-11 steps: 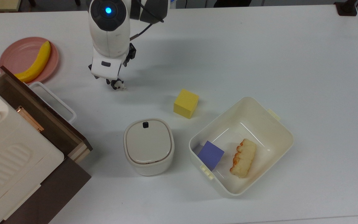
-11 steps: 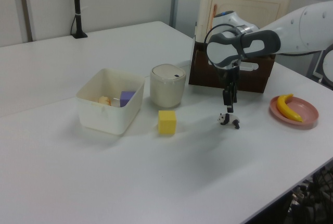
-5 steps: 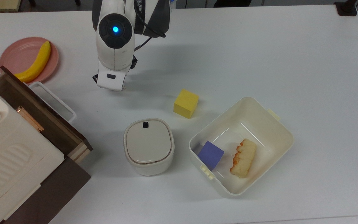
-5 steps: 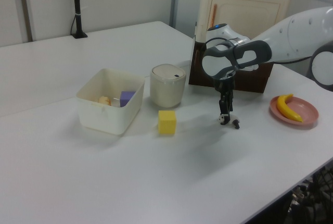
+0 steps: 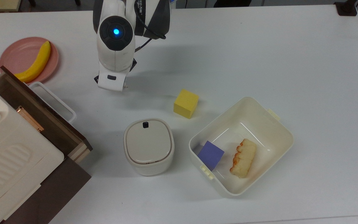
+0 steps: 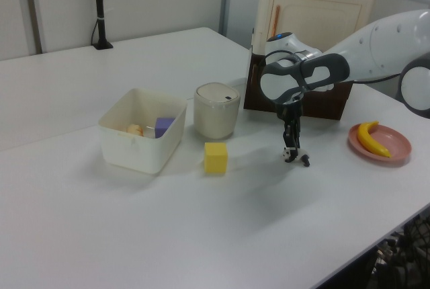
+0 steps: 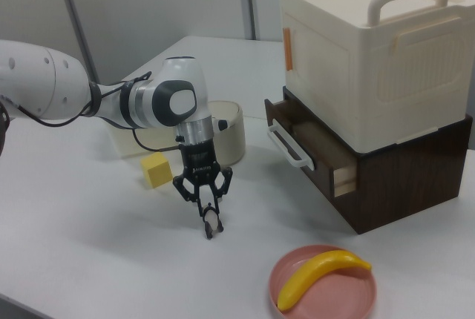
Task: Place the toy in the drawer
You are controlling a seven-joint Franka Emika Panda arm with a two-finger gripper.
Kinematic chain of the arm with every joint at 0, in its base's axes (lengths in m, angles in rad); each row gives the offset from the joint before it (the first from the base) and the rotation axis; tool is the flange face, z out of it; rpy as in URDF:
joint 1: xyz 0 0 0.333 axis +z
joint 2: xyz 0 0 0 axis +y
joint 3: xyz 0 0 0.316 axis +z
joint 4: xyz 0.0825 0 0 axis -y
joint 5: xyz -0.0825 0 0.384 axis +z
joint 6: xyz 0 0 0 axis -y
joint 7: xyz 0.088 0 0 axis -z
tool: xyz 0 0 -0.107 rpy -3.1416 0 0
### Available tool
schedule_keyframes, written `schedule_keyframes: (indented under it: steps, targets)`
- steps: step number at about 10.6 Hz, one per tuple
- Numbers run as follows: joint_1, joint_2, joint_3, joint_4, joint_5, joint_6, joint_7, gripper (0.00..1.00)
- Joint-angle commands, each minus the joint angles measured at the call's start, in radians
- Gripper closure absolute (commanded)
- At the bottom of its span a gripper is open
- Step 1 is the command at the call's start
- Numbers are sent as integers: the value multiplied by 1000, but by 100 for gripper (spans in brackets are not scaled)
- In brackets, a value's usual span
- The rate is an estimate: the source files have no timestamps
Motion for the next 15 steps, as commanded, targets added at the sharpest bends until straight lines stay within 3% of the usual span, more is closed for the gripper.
schedule_keyframes:
  steps: [1,3,5,9,12,15]
  targets:
    - [7,-17,-5,-12,-15,26,-26,88]
    - [0,-34,-4,6,-5,21,-43,99]
    - [-17,-41,-4,50,5,15,-47,100]
    - [-48,-72,-8,236,149,15,-41,100]
    - [-54,-80,-13,369,133,38,-47,100]
    - [-102,-71,-13,390,98,271,-40,100]
